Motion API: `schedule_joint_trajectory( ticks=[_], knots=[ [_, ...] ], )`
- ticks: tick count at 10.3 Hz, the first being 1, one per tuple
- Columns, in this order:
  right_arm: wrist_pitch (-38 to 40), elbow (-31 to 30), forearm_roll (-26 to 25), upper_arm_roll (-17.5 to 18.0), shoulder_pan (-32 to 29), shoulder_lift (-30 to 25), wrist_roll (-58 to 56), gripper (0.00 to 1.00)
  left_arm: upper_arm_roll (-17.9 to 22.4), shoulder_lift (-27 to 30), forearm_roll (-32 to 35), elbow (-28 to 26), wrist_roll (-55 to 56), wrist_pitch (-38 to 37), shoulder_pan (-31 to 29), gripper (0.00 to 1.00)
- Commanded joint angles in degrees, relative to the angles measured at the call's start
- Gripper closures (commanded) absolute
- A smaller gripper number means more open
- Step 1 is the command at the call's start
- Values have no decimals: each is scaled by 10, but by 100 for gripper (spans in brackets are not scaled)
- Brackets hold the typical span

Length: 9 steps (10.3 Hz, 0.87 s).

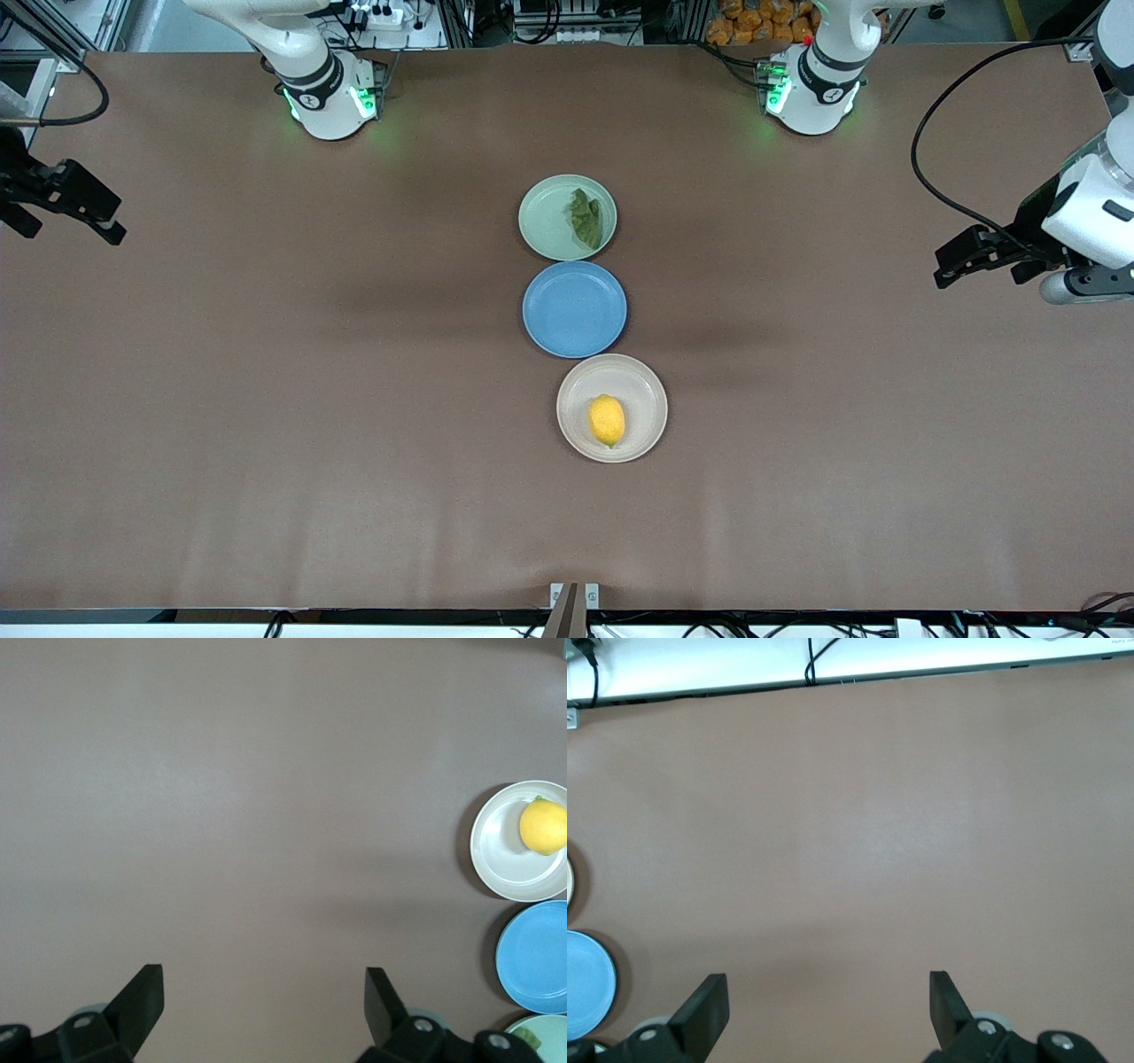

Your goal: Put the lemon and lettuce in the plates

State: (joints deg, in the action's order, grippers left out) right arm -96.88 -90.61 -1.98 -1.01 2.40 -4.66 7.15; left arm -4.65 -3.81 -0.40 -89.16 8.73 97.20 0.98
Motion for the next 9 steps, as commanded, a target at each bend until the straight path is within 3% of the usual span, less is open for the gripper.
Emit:
schedule_joint_trajectory(
  ticks=[1, 4, 8, 9],
  knots=[
    [20, 27, 11, 10, -19, 13, -7, 0, 5, -4, -12, 37, -15, -34, 10, 0],
    [42, 26, 62, 7, -33, 23, -1, 0, 3, 0, -10, 37, -14, -36, 10, 0],
    [75, 24, 50, 7, -40, 38, -6, 0, 1, 0, -12, 34, -15, -35, 9, 0],
    [77, 24, 27, 7, -38, 38, -6, 0, 2, 0, -13, 35, -16, -35, 9, 0]
  ],
)
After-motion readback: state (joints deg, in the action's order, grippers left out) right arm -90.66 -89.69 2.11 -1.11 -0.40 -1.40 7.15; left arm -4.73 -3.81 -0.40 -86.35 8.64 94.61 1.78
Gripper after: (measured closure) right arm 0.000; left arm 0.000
